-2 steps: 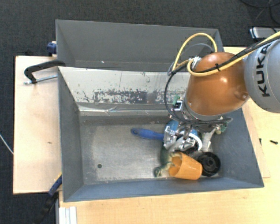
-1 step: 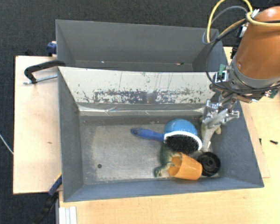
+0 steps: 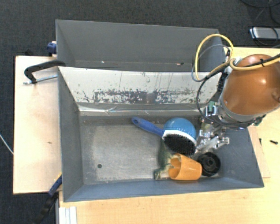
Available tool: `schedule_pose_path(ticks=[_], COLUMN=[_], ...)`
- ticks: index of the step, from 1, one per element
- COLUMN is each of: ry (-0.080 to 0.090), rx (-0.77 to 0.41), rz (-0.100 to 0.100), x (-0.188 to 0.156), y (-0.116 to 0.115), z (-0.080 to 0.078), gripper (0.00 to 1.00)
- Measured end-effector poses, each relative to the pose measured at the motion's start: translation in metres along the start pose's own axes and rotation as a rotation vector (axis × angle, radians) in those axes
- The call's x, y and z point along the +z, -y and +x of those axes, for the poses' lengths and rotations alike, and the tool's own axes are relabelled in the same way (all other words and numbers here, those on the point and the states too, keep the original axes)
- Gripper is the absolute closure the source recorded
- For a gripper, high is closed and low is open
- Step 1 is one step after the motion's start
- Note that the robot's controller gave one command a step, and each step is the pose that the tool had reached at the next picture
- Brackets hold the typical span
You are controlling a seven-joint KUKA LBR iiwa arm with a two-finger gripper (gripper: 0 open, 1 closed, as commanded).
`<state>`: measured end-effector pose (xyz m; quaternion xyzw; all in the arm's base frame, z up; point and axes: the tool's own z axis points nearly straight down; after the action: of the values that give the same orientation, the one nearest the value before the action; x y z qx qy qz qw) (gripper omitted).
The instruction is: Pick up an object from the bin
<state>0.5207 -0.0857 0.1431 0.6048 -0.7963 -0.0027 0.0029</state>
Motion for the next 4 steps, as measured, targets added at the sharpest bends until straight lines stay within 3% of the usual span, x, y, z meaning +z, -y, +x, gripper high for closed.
schedule_pose_path(ticks=[1, 2, 3, 4], ry=[0.002, 0.004, 0.003, 0.004], rx=[0.0, -0.146, -0.143, -0.139], rz=[0.008, 0.007, 0.008, 0.018], x=[-0.004, 0.056, 0.056, -0.045], y=[0.002, -0.001, -0.001, -0.018], z=[-0.001, -0.04, -0.038, -0.033], gripper=[0.0, 0.0, 1.0, 1.0])
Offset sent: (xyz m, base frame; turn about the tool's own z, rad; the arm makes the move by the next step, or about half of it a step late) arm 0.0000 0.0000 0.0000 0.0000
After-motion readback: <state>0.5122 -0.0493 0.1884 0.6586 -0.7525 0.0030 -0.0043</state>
